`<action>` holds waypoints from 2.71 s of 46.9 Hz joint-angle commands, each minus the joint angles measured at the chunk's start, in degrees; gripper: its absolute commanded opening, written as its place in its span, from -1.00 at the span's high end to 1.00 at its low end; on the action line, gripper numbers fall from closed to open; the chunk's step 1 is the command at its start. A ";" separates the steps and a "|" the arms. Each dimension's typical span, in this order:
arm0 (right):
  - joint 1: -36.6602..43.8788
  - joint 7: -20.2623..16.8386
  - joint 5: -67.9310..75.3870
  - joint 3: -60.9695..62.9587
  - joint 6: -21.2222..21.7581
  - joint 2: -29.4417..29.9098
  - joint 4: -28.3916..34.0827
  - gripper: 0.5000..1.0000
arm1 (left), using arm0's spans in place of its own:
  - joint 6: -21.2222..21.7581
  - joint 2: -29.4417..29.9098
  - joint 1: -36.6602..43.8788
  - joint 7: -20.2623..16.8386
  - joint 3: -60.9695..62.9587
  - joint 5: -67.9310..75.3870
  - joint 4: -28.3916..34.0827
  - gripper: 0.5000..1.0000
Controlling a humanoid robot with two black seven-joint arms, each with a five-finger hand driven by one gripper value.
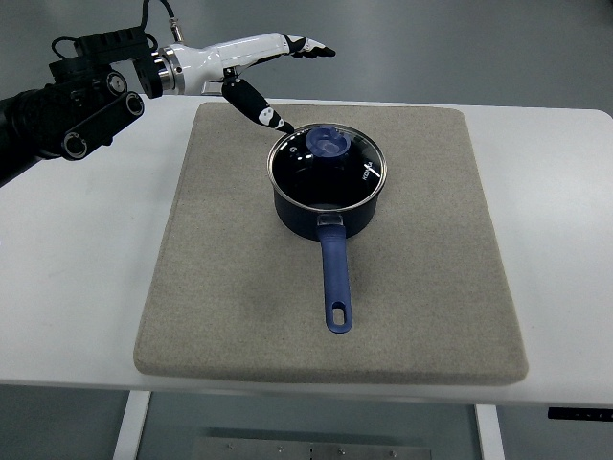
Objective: Open pot lid and place left with left hand
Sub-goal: 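Lower the left hand and close its fingers around the blue knob, then lift the glass lid off the pot with the left hand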
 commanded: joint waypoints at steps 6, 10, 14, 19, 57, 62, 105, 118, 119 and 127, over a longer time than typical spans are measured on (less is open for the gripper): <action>0.00 -0.01 -0.02 -0.04 -0.02 0.00 0.00 -0.67 | -0.19 -2.24 -1.45 0.00 0.53 8.94 -0.03 -0.77; 0.00 -0.01 -0.02 -0.04 -0.02 0.00 0.00 -0.67 | -0.10 -3.38 -1.63 0.00 3.86 11.49 -0.03 -0.77; 0.00 -0.01 -0.02 -0.04 -0.02 0.00 0.00 -0.67 | -0.01 -4.70 -3.12 0.00 7.47 11.67 0.05 -0.77; 0.00 -0.01 -0.02 -0.04 -0.02 0.00 0.00 -0.67 | 0.16 -5.75 -4.09 0.00 9.76 11.76 0.23 -0.77; 0.00 -0.01 -0.02 0.05 -0.02 0.00 0.00 -0.67 | -0.01 -7.16 -6.64 0.00 11.16 11.94 0.49 -0.29; 0.00 -0.01 -0.02 0.05 -0.02 0.00 0.00 -0.67 | -0.01 -7.16 -6.64 0.00 12.05 11.94 0.49 -0.29; 0.00 -0.01 -0.02 -0.04 -0.02 0.00 0.00 -0.67 | -0.54 -6.99 -7.96 0.00 13.63 11.85 0.76 1.00; 0.00 -0.01 -0.02 0.05 -0.02 0.00 0.00 -0.67 | -2.03 -6.37 -9.62 0.00 13.63 11.32 0.76 1.00; 0.00 -0.01 -0.02 0.05 0.06 0.00 0.00 -0.67 | -2.38 -6.29 -9.80 0.00 13.63 11.32 0.76 1.00; 0.00 -0.01 -0.02 -0.04 -0.02 0.00 0.00 -0.67 | -3.35 -5.93 -11.56 0.00 13.63 11.58 0.76 1.00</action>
